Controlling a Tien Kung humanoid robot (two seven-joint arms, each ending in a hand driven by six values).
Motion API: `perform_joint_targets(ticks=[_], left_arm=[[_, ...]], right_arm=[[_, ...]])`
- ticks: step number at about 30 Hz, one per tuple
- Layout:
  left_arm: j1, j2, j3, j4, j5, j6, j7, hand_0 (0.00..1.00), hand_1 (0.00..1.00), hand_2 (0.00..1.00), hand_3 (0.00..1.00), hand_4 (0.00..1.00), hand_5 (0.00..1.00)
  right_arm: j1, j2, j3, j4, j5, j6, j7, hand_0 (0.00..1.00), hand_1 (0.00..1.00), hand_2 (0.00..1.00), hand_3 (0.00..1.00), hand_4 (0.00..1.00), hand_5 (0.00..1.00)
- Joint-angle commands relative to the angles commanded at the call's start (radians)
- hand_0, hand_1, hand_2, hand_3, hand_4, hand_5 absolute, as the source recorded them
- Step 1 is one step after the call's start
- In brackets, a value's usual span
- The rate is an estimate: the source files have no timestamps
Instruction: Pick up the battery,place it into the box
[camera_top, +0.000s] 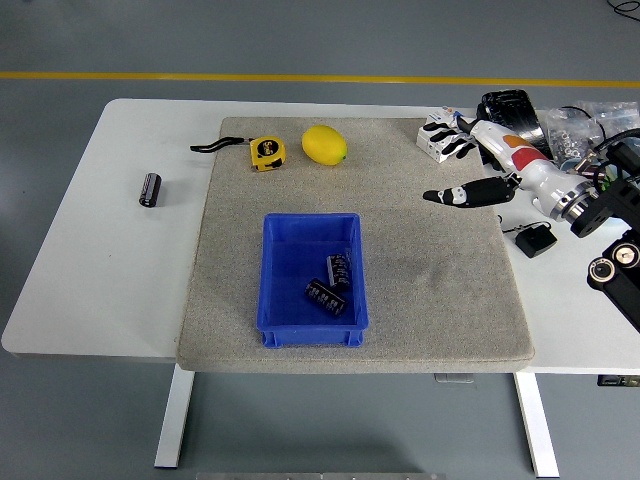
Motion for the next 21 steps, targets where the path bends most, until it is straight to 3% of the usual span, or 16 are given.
perform_joint_targets(ticks=[5,6,9,11,12,17,18,21], left_arm=[[-0.006,-0.004,0.000,0.002,-0.002,0.001,-0.005,0.483,0.503,0.548,0.682,0.638,0.779],[-0.006,-0.005,-0.001,0.002,0.000,0.001,-0.005,0.484,0.502,0.555,0.683,0.637,0.779],[-0.003,-0.007,-0.013,0.004,0.014,0.000,-0.007,0.484,0.502,0.555,0.683,0.637,0.779],[-0.001,-0.010,-0.015,0.005,0.017,0.000,-0.007,0.484,0.502,0.555,0.683,0.637,0.779],[-0.001,-0.011,-0.014,0.005,0.018,0.000,-0.007,0.490,0.504,0.568,0.681,0.635,0.781],[-0.003,-0.013,-0.003,0.002,0.017,-0.006,0.000,0.490,0.504,0.568,0.681,0.635,0.781],[-0.003,-0.013,-0.002,0.002,0.018,-0.007,0.001,0.501,0.519,0.582,0.680,0.636,0.790],[-0.002,-0.015,0.000,0.002,0.015,-0.007,0.001,0.501,0.519,0.582,0.680,0.636,0.790]], right_arm=[[-0.093,-0.020,0.100,0.001,0.212,0.040,-0.017,0.626,0.646,0.734,0.783,0.998,0.436],[-0.107,-0.020,0.113,0.003,0.251,0.046,-0.023,0.690,0.698,0.765,0.792,0.998,0.591],[-0.155,-0.008,0.154,0.008,0.381,0.050,-0.040,0.690,0.698,0.765,0.792,0.998,0.591],[-0.183,0.013,0.179,0.016,0.465,0.053,-0.045,0.690,0.698,0.765,0.792,0.998,0.591],[-0.193,0.023,0.189,0.019,0.504,0.055,-0.045,0.754,0.757,0.815,0.801,0.998,0.630],[-0.243,0.084,0.239,0.033,0.710,0.041,-0.023,0.754,0.757,0.815,0.801,0.998,0.630],[-0.255,0.103,0.255,0.035,0.729,0.033,-0.015,0.844,0.809,0.849,0.831,0.998,0.684],[-0.276,0.135,0.281,0.035,0.739,0.023,-0.005,0.844,0.809,0.849,0.831,0.998,0.684]])
